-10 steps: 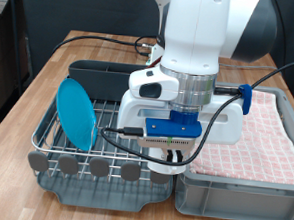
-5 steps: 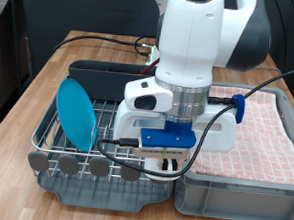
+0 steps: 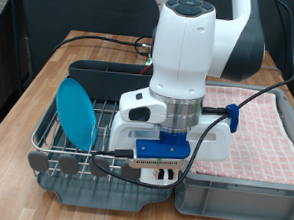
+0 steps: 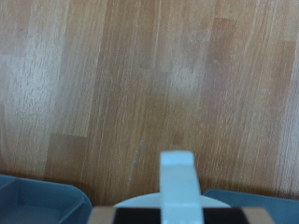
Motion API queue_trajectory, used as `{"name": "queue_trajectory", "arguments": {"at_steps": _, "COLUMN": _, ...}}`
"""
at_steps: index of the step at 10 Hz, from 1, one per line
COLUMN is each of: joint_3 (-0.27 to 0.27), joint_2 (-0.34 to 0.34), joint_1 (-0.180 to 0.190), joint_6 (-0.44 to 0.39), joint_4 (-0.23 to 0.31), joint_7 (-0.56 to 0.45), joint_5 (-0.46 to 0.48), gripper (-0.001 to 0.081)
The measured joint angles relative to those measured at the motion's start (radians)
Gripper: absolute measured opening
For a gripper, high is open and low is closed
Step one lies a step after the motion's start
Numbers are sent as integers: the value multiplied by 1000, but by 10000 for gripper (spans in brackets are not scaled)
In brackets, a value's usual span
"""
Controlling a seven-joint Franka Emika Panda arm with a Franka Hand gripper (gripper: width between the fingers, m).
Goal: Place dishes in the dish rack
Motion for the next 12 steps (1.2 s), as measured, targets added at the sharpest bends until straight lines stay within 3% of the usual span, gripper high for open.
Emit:
{"name": "queue_trajectory", "arguments": {"at_steps": 10, "joint_3": 49, "joint_2": 52, "joint_1": -48, "joint_6": -24, "joint_4": 50, "joint_7": -15, "joint_5": 7, "gripper": 72}}
{"name": "queue_trajectory", "arguments": {"at_steps": 11, "joint_3": 52, "joint_2": 53, "joint_1": -52, "joint_6": -43, "joint_4": 54, "joint_7": -19, "joint_5": 7, "gripper": 141}}
{"name": "queue_trajectory", "arguments": {"at_steps": 12, "joint_3": 54, "joint_2": 56, "joint_1": -54, "joint_6": -48, "joint_4": 56, "joint_7": -22, "joint_5": 7, "gripper": 141}}
